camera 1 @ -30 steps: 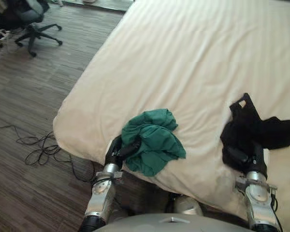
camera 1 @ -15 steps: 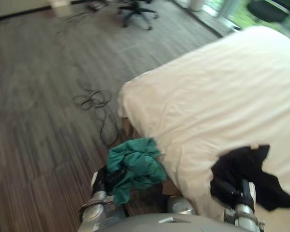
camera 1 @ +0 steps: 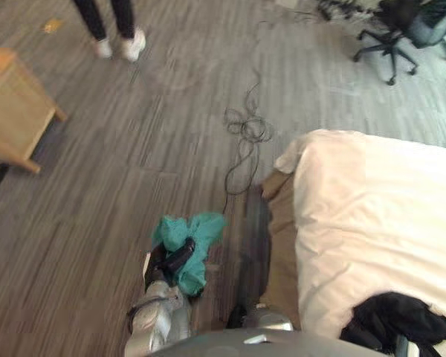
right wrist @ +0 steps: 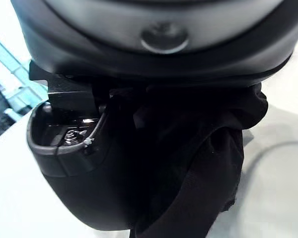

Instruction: Tidy up the quilt and then pick up the clothes from the bed and put them into the laundry hamper

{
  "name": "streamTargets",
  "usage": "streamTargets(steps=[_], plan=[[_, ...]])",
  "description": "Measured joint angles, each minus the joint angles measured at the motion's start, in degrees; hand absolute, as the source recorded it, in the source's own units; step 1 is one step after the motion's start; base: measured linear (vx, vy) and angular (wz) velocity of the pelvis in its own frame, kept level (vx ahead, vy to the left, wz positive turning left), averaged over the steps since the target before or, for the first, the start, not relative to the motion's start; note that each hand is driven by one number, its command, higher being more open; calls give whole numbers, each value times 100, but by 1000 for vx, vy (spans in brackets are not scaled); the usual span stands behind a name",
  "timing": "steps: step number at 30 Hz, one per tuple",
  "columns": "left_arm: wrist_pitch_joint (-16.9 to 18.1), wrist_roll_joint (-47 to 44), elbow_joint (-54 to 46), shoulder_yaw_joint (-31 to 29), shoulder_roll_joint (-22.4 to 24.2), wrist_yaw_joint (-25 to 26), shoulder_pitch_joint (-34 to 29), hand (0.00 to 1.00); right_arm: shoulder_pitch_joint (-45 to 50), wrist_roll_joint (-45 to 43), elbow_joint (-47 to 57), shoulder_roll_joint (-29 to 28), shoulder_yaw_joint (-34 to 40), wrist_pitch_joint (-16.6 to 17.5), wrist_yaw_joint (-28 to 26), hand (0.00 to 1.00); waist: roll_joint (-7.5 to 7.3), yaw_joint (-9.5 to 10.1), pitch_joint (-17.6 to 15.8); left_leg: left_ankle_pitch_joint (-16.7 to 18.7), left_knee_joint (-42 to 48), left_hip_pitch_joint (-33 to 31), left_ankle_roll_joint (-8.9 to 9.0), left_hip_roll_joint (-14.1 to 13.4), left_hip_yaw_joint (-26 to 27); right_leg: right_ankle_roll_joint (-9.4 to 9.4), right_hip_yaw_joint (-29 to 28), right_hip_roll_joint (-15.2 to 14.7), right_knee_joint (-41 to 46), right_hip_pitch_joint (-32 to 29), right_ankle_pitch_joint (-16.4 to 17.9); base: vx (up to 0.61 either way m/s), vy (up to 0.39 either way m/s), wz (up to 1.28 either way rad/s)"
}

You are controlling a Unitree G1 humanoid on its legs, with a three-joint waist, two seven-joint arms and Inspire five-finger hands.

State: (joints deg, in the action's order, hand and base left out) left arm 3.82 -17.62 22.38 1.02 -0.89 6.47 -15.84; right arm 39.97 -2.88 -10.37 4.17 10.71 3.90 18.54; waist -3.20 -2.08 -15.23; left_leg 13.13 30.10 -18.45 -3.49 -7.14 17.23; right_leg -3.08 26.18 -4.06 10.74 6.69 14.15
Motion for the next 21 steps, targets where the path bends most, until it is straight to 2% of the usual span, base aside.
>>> streamTargets(steps=[1, 2, 3, 4, 5, 6, 7, 8, 9, 12, 14, 16, 17, 19, 20, 21], plan=[[-59, 3, 317, 56, -139, 4, 320, 0, -169, -2, -174, -207, 9, -19, 51, 0, -112, 33, -4, -315, -503, 100, 18, 351, -253, -19, -29, -115, -1, -85, 19, -87, 134, 112], [-68, 12, 507, 197, -199, 4, 504, 0, -192, 7, -182, -312, -5, 34, 55, 0, -207, 19, 23, -804, -1638, 442, 72, 857, -456, 55, -379, -208, -79, -167, 22, -94, 112, 141], [-55, 26, 517, 266, -210, 9, 522, 0, -240, 26, -256, -339, -95, 109, 43, 0, -361, -16, 94, -731, -2089, 644, -12, 1101, -311, 177, -470, -404, -157, -205, -47, -35, 63, 130], [-5, 30, 481, 302, -229, 20, 506, 0, -290, 27, -281, -251, -218, 184, 14, 0, -300, -30, 93, -442, -1533, 514, -343, 988, 9, 120, -459, -467, 0, -251, -12, 13, 49, 93], [-37, 29, 637, 361, -153, 64, 526, 0, -532, 28, -435, -94, -384, 225, -91, 0, 12, -35, -43, -632, -1426, 535, -299, 903, -97, 41, -649, -375, 367, -276, 12, 19, 124, 78], [-112, 30, 770, 411, -180, 76, 521, 0, -963, 40, -884, -26, -657, 82, -325, 0, 101, -39, -24, -819, -1845, 788, -204, 1006, -276, 97, -1110, -376, 542, -373, -6, 12, 161, 67], [-117, 30, 779, 467, -202, 83, 507, 0, -1140, 45, -1086, -31, -850, 22, -458, 0, 164, -16, -23, -916, -2066, 915, -140, 1056, -368, 96, -1238, -357, 527, -360, -5, 1, 202, 70], [-115, 30, 777, 583, -232, 86, 494, 0, -1366, 71, -1320, -66, -1147, -15, -686, 0, 299, 59, 9, -1044, -2383, 1075, -123, 1103, -452, 68, -1249, -369, 520, -363, -10, 15, 140, 89], [-95, 30, 746, 637, -240, 89, 417, 0, -1409, 238, -1315, 126, -1262, 43, -971, 0, 366, 41, 52, -1113, -2569, 1175, -134, 1197, -528, 19, -1289, -406, 501, -373, -10, 27, 102, 93], [-64, 29, 744, 643, -366, 104, 280, 0, -1474, 250, -1464, 202, -1372, 35, -1055, 0, 339, 99, 133, -1282, -2864, 1382, -116, 1237, -536, -55, -1399, -394, 343, -348, -58, 71, 15, 62], [-27, 25, 712, 640, -575, 104, 45, 0, -1605, 246, -1717, 189, -1448, -1, -1038, 0, 190, 197, 251, -1392, -3086, 1586, -198, 1271, -520, -151, -1396, -371, -95, -397, -220, 81, -53, 0], [-27, 28, 713, 655, -605, 100, -42, 0, -1615, 247, -1781, 189, -1501, -14, -1033, 0, 133, 192, 291, -1444, -3221, 1716, -233, 1331, -513, -158, -1404, -384, -251, -408, -410, 75, -75, 0], [-29, 29, 730, 733, -615, 84, -38, 0, -1623, 244, -1786, 188, -1515, -14, -1025, 0, 139, 180, 340, -1487, -3305, 1794, -255, 1371, -533, -202, -1465, -387, -284, -380, -585, 69, -85, 3], [-27, 33, 735, 909, -591, 35, -53, 0, -1613, 247, -1788, 252, -1548, -15, -1049, 0, 205, 191, 445, -1575, -3478, 1924, -272, 1369, -535, -222, -1474, -360, -413, -296, -605, 79, -102, -2], [-27, 34, 734, 1003, -579, 2, -38, 0, -1619, 247, -1788, 262, -1548, -14, -1055, 0, 227, 170, 465, -1587, -3493, 1972, -278, 1366, -560, -219, -1457, -340, -475, -191, -612, 64, -89, -2], [-18, 251, 757, 1379, -628, -168, -165, 0, -1871, 250, -2141, 390, -1747, -18, -1082, 0, 236, -123, 770, -1639, -3535, 2132, -104, 1247, -691, -72, -1387, -180, -915, 152, -778, 34, -48, 2]])
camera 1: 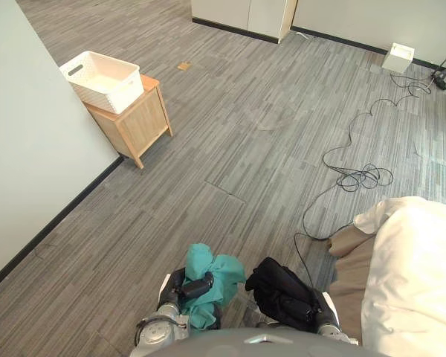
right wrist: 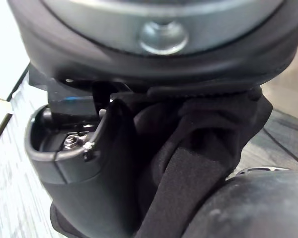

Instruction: Tidy up the quilt and then pick up the clothes from the bed and put them into the laundry hamper

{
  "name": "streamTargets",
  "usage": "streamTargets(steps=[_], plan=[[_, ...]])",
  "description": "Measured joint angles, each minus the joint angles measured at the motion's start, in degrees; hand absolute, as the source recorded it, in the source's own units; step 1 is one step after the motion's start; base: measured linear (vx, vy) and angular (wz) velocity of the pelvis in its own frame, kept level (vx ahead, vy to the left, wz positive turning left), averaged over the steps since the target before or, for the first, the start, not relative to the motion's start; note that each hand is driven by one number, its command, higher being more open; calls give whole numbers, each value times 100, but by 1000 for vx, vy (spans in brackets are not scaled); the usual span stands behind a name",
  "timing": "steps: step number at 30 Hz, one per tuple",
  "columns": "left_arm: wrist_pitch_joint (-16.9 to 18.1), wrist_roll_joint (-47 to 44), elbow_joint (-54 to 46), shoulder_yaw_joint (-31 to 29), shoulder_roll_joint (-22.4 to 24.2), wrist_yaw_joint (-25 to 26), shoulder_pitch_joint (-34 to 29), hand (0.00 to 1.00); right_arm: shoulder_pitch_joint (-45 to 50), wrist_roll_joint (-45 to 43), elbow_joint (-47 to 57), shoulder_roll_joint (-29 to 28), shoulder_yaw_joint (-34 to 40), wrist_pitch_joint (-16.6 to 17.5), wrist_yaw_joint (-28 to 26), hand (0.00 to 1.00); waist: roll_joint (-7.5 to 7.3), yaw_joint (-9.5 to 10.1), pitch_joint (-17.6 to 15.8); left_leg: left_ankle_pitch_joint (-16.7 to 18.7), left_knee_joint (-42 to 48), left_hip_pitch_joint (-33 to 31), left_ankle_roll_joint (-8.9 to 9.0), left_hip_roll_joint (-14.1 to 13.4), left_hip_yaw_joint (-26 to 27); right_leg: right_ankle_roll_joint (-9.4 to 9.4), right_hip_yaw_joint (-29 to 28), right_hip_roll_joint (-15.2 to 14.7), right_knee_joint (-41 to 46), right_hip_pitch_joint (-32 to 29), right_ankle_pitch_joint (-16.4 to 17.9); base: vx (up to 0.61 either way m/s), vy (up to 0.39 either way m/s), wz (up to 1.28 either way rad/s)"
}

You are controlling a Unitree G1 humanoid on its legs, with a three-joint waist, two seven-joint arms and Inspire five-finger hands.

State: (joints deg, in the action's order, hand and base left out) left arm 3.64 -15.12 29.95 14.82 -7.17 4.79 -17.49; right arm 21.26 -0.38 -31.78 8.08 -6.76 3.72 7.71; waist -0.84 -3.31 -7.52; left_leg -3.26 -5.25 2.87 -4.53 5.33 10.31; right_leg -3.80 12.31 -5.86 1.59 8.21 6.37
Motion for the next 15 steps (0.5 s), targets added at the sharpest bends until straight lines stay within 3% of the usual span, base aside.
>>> streamTargets(steps=[11, 13, 15], plan=[[0, 3, -115, 4, -54, -1, 30, 0, -1, -62, 28, -89, 176, 1, 7, 0, -15, 1, -213, 149, 2, -49, 73, -68, 355, 3, -178, 5, 34, -187, 6, -5, 1, -14], [-5, 3, -127, 27, -20, -2, 65, 0, 47, -107, 79, -117, 249, 0, 29, 0, 1, 1, -255, 427, 344, -248, 118, -132, 593, 7, -220, -22, 48, -272, 7, 38, -13, -31], [-19, -9, -211, 59, -7, 1, 202, 0, 103, -102, 337, -91, 249, -6, 53, 0, 83, 96, -468, 994, 1686, -809, 337, -393, 864, 21, -161, -77, 34, -250, -33, 68, -42, -26]])
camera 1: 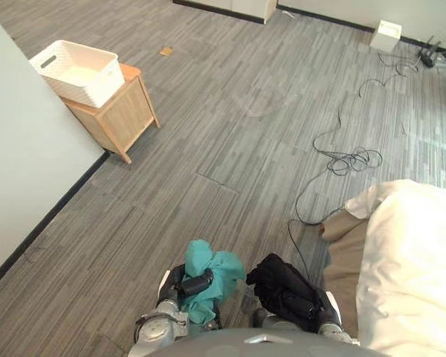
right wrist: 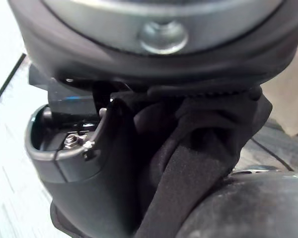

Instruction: Tidy up the quilt and then pick up the clothes from the bed and put them into the laundry hamper

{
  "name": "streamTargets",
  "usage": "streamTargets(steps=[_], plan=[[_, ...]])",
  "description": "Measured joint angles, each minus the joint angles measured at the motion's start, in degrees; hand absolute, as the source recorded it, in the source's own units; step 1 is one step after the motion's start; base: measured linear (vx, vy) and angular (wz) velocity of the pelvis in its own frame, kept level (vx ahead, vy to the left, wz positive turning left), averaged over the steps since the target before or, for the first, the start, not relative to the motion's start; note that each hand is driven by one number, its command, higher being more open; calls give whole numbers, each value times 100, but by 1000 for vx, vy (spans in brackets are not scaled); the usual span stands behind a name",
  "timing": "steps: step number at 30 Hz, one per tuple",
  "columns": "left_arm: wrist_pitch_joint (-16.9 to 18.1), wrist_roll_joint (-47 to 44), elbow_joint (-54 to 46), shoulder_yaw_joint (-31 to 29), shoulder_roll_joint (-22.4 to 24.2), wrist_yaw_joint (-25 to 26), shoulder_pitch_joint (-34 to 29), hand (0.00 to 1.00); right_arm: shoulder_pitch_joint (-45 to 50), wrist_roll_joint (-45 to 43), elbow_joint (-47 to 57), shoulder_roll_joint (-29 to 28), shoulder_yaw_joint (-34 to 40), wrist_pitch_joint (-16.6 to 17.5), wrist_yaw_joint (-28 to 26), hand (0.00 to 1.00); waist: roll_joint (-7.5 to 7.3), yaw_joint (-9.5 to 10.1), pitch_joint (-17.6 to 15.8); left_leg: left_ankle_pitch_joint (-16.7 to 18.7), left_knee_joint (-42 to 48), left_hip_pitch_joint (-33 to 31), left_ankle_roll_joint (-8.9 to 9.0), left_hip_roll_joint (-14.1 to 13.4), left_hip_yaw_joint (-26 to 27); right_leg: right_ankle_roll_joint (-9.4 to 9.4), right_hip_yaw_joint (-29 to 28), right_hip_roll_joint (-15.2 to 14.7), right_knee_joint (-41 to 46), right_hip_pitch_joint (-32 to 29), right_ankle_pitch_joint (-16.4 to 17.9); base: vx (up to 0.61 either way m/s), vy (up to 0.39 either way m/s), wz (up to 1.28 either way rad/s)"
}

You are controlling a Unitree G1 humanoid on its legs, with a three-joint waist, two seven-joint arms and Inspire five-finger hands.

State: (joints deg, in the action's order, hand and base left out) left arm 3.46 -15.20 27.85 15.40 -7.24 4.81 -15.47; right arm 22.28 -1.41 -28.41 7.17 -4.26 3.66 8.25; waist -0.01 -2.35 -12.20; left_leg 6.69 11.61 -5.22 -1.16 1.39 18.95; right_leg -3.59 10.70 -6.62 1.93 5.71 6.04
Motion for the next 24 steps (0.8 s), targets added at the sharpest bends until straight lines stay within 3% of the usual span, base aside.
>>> streamTargets(steps=[1, 2, 3, 4, 5, 7, 8, 9, 10, 11, 12, 13, 14, 16, 17, 18, 20, 22, 23, 24], plan=[[0, -14, -25, 20, 36, 1, 111, 0, 15, -8, 159, 9, 13, -1, 39, 0, 54, -28, -175, 124, 999, -402, 115, -219, 308, -5, 33, 0, 8, 74, -3, 35, -39, 5], [1, -35, -96, 76, 125, 6, 190, 0, 12, 5, 325, 137, -20, -2, 110, 0, 177, -51, -361, 119, 2191, -865, 133, -628, 617, 6, 177, 56, -11, 230, 9, 33, 25, 28], [38, -29, -228, 96, 207, 49, 192, 0, -47, 63, 431, 315, -147, -2, 152, 0, 290, -21, -533, 65, 2980, -1081, 277, -877, 598, 38, 223, 83, -46, 448, 89, 13, 17, 29], [41, -53, -318, 108, 237, 92, 216, 0, -122, 61, 445, 367, -223, -3, 197, 0, 282, 12, -627, 41, 3343, -1216, 481, -983, 607, 94, 234, 80, -105, 552, 171, 28, 51, 17], [61, -93, -431, 201, 278, 146, 259, 0, -294, 61, 459, 372, -221, -4, 260, 0, 325, 111, -668, 346, 3507, -1387, 609, -1127, 655, 82, 239, 75, -147, 592, 239, 60, 17, 13], [71, -93, -580, 346, 336, 155, 221, 0, -624, 69, 529, 368, -306, -4, 352, 0, 366, 147, -678, 579, 2932, -1605, 540, -1212, 795, 40, 242, 5, -174, 591, 357, 139, 40, 11], [84, -90, -606, 413, 408, 164, 222, 0, -772, 106, 658, 364, -403, -4, 367, 0, 348, 231, -683, 512, 2253, -1718, 546, -1187, 908, -32, 252, -98, -187, 579, 443, 263, 94, 7], [88, -97, -655, 431, 492, 171, 221, 0, -872, 115, 834, 353, -507, -3, 375, 0, 340, 323, -684, 196, 1431, -1829, 533, -1111, 929, -154, 282, -197, -200, 576, 547, 308, 116, 5], [91, -94, -683, 437, 520, 182, 221, 0, -899, 132, 921, 336, -558, -3, 396, 0, 337, 375, -686, -99, 1049, -1851, 419, -1064, 922, -234, 299, -238, -193, 581, 604, 517, 163, 13], [93, -137, -713, 447, 542, 234, 245, 0, -977, 318, 957, 205, -634, -2, 425, 0, 184, 406, -714, -282, 1028, -1777, -96, -848, 975, -442, 365, -473, -180, 648, 626, 485, 133, 19], [115, -264, -742, 396, 598, 325, 276, 0, -974, 341, 1028, 87, -706, 19, 424, 0, 66, 427, -732, 9, 1448, -1885, -552, -824, 982, -642, 432, -543, -154, 755, 510, 657, 126, 27], [126, -274, -723, 359, 613, 378, 292, 0, -935, 350, 992, 6, -738, 57, 425, 0, -10, 429, -727, 189, 1646, -1874, -565, -812, 983, -666, 447, -612, -39, 806, 502, 607, 91, 16], [133, -279, -576, 363, 630, 472, 387, 0, -860, 381, 851, -153, -797, 78, 433, 0, -65, 492, -716, 561, 1873, -1717, -525, -823, 982, -675, 416, -719, 630, 678, 501, 775, 157, 1], [126, -327, -241, 421, 622, 570, 587, 0, -734, 552, 645, -324, -819, 61, 447, 0, -105, 502, -728, 888, 1650, -1162, -447, -688, 995, -853, 213, -1047, 2695, -13, 186, 636, 158, -5], [113, -422, -71, 423, 596, 637, 681, 0, -618, 551, 562, -331, -894, 65, 411, 0, -160, 449, -730, 999, 1353, -672, -405, -538, 978, -880, 24, -1226, 4171, -590, -10, 598, 67, 1], [111, -497, -43, 425, 521, 762, 680, 0, -618, 563, 663, -327, -912, 20, 340, 0, -203, 378, -729, 1059, 986, -140, -335, -434, 941, -680, 46, -1282, 5186, -1040, 106, 599, 23, 6], [123, -497, -27, 439, 443, 811, 667, 0, -661, 563, 698, -314, -910, 77, 345, 0, -167, 235, -736, 1053, 447, 554, -280, -392, 824, -286, 340, -1196, 5737, -1423, 348, 547, -37, 18], [148, -499, -5, 534, 369, 846, 790, 0, -776, 561, 697, -295, -858, 101, 355, 0, -42, 95, -788, 1019, -114, 1318, -221, -422, 584, 57, 806, -1070, 5653, -2032, 672, 676, -114, 47], [170, -495, 168, 641, 366, 846, 956, 0, -894, 558, 686, -295, -801, 89, 357, 0, 51, 17, -785, 1011, -244, 1550, -167, -525, 453, 257, 1059, -993, 5057, -2441, 829, 472, -170, 64], [168, -494, 282, 708, 378, 840, 1082, 0, -960, 552, 680, -291, -765, 84, 358, 0, 104, -33, -786, 1020, -250, 1614, -70, -608, 405, 273, 1210, -928, 4561, -2618, 833, 591, -268, 79]])
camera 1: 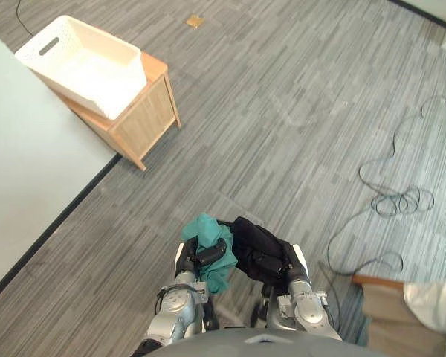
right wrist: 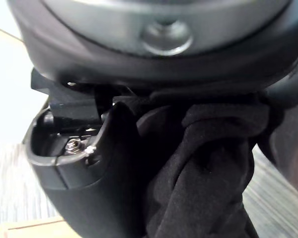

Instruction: Tidy up the quilt and then pick up the clothes from the bed and put them into the laundry hamper

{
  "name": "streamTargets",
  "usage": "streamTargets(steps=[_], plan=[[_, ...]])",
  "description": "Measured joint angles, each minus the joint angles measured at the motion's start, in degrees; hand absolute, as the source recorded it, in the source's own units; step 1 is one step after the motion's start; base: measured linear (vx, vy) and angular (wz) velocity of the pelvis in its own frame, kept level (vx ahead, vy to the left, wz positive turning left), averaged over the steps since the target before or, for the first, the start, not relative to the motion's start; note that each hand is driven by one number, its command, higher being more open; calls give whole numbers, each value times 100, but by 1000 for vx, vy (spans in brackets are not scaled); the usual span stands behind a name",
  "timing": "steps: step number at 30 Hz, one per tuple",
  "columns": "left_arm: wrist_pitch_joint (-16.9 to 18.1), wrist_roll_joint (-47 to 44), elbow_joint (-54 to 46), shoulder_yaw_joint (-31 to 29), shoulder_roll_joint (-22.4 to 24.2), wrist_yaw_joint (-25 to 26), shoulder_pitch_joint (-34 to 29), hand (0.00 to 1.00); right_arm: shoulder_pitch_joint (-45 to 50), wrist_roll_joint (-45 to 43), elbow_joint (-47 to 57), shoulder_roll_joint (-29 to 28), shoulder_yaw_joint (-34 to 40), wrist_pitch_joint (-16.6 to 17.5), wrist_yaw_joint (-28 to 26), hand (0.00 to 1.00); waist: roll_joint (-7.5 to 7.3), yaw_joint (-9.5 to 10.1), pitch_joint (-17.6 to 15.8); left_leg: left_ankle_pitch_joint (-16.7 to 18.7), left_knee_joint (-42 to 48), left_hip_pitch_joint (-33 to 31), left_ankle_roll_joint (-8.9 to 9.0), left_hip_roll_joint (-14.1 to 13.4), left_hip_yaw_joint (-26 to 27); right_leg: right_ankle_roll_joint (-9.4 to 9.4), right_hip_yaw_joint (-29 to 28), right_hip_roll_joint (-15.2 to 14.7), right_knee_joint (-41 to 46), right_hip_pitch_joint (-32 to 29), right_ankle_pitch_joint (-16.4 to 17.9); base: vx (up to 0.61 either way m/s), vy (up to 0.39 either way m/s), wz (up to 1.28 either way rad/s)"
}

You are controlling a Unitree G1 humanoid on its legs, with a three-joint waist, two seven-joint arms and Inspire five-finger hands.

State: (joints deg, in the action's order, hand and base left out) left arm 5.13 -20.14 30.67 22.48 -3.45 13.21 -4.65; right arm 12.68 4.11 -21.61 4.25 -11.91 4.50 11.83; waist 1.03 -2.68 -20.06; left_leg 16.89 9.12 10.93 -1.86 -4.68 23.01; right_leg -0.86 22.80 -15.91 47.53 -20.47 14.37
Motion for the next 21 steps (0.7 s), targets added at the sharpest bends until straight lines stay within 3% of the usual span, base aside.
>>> streamTargets(steps=[1, 2, 3, 4, 5, 6, 7, 8, 9, 10, 11, 12, 14, 15, 16, 17, 19, 21], plan=[[-3, 1, 155, 89, 33, -13, 189, 0, -130, -2, 17, 31, 26, -5, 1, 0, 139, -70, -29, 75, -21, 170, 415, -217, -23, -57, 195, 268, -1178, -285, -155, 610, -323, 59], [-8, 3, 220, 119, 38, -40, 245, 0, -207, -2, 20, 50, 0, 5, -3, 0, 236, -68, -51, 238, -34, 451, 776, -434, 2, 50, 274, 583, -2452, -492, -680, 783, -435, 46], [-8, 3, 252, 118, 37, -44, 232, 0, -211, -5, 22, 44, -14, 17, -4, 0, 251, -74, -28, 327, -34, 608, 957, -511, 9, 134, 300, 723, -3083, -543, -1034, 853, -487, 34], [-14, 6, 317, 116, 44, -46, 206, 0, -195, -8, 37, 34, -58, 33, -3, 0, 154, -96, 33, 448, -33, 944, 1246, -545, -14, 445, 205, 881, -3891, -578, -1987, 920, -512, 29], [-24, 20, 548, 98, 159, -73, 242, 0, -328, -2, 11, 125, -66, -8, -6, 0, 576, -50, 112, 410, -8, 1150, 1488, -861, -19, 634, 83, 1178, -3754, -552, -2845, 791, -417, 5], [-63, 27, 552, 97, 229, -67, 358, 0, -525, -3, -67, 145, -22, -53, -2, 0, 720, -22, 111, 145, 74, 1099, 1657, -1003, 28, 783, 38, 1238, -3471, -673, -2711, 782, -398, -4], [-72, 33, 593, 116, 307, -90, 547, 0, -616, 1, -132, 166, 152, -105, 34, 0, 737, -17, 45, -663, 301, 1056, 1517, -867, -164, 676, -95, 935, -2538, -851, -2078, 711, -432, 31], [-44, 34, 600, 115, 400, -100, 647, 0, -609, 2, -63, 180, 244, -173, 66, 0, 512, -221, -102, -1707, 783, 1038, 1024, -715, -459, 668, 32, 431, -1438, -885, -1383, 653, -506, 56], [2, 25, 586, 88, 415, -100, 498, 0, -607, 6, -84, 223, 196, -104, 58, 0, 615, -228, -28, -2165, 1167, 982, 834, -787, -587, 441, 28, 447, -1504, -669, -1247, 529, -592, 63], [95, 2, 535, 128, 452, -143, 348, 0, -472, 11, -78, 312, 71, -23, 53, 0, 724, -284, 40, -2527, 2588, 568, 581, -1213, -634, 444, 170, 704, -2029, 32, -866, 509, -523, -2], [142, -52, 457, 138, 503, -158, 281, 0, -470, 22, -129, 396, 50, -29, 40, 0, 930, -212, 69, -2188, 3957, 64, 475, -1613, -700, 462, 188, 1036, -2329, 414, -772, 641, -494, -30], [195, -126, 465, 124, 516, -175, 312, 0, -480, 31, -273, 372, 57, -41, 47, 0, 983, -110, 44, -1717, 5288, -625, 458, -1827, -836, 514, 165, 1309, -2605, 883, -635, 589, -303, -52], [210, -246, 458, 133, 480, -175, 335, 0, -488, 142, -492, 259, 89, -160, 113, 0, 801, -16, -78, -1166, 5890, -1320, 507, -1648, -911, 559, 60, 1455, -3076, 1633, -488, 566, -245, -38], [212, -246, 453, 133, 457, -178, 331, 0, -503, 185, -550, 215, 108, -263, 152, 0, 659, 27, -171, -895, 5751, -1733, 563, -1393, -874, 510, -7, 1493, -3411, 2083, -439, 543, -211, -30], [209, -246, 452, 125, 440, -182, 331, 0, -520, 189, -578, 296, 199, -280, 160, 0, 575, 90, -204, -798, 5599, -1924, 590, -1309, -823, 491, -25, 1499, -3557, 2242, -426, 527, -183, -36], [162, -244, 371, 124, 384, -247, 280, 0, -724, 194, -802, 553, 276, -337, -11, 0, 495, 257, -197, -586, 4936, -2290, 622, -1063, -558, 390, -129, 1497, -3842, 2543, -428, 541, -161, -35], [83, -239, -250, 3, 299, -523, -188, 0, -1057, -286, -955, 956, 615, -488, -309, 0, 457, 358, -221, -481, 3791, -2689, 494, -821, 8, 187, -90, 1500, -4165, 2972, -334, 588, -135, -9], [165, -405, -792, -26, 274, -785, -822, 0, -1205, -372, -864, 1182, 1122, -497, 141, 0, 419, 443, -171, -634, 2137, -2863, 201, -454, 1278, -202, 220, 1510, -4602, 3676, -96, 685, -114, 46]])
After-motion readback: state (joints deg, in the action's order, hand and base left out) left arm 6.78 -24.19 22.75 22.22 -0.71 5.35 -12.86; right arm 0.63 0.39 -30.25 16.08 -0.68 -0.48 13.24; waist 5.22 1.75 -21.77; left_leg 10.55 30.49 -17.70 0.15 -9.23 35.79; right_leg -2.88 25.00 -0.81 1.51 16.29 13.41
